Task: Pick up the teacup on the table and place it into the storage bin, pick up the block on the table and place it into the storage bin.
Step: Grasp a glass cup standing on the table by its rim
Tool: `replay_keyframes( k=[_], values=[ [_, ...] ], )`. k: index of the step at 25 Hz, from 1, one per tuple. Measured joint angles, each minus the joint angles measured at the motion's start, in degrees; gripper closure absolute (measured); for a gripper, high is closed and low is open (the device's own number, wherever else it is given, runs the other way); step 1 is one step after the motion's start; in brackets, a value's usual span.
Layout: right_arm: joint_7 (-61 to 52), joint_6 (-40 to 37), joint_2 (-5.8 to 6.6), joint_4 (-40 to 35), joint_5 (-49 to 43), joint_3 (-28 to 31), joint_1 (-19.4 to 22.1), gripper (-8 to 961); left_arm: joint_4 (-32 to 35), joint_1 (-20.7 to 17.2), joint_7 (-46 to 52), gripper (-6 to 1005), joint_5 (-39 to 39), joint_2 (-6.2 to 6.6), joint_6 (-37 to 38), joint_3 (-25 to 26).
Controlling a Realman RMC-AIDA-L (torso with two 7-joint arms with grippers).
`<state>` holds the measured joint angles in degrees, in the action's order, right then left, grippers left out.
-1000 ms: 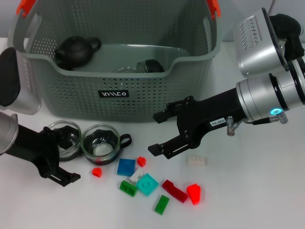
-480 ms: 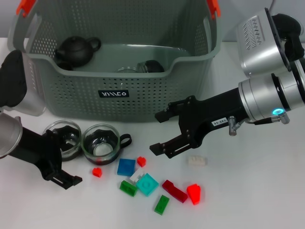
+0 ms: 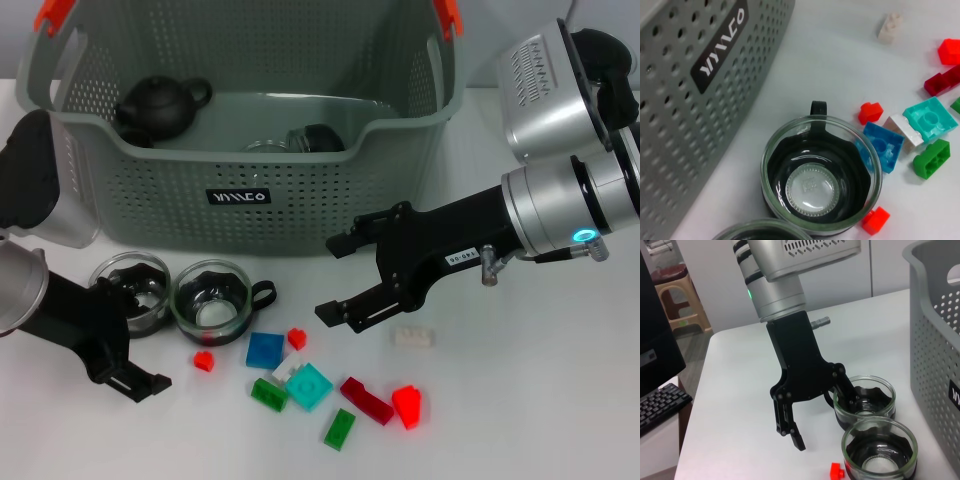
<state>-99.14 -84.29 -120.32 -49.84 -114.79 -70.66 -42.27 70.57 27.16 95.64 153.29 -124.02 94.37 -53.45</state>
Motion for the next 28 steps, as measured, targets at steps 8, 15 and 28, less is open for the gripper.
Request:
replay_keyframes(
  k=[8, 15, 28],
  values=[
    [0.0, 0.0, 0.06, 0.0, 0.0, 0.1, 0.0, 24, -2.2, 1.4, 1.2, 162, 1.4, 0.4, 0.4, 0.1],
    [0.0, 0.0, 0.09, 0.0, 0.0, 0.2, 0.0, 23, -4.1, 2.6, 2.3, 425, 1.4, 1.28, 1.1, 0.7],
    [0.0, 0.0, 0.17, 0.0, 0.0, 0.2, 0.1, 24, -4.7, 3.0, 3.0, 832, 1.4, 1.71, 1.9, 0.6]
  ],
)
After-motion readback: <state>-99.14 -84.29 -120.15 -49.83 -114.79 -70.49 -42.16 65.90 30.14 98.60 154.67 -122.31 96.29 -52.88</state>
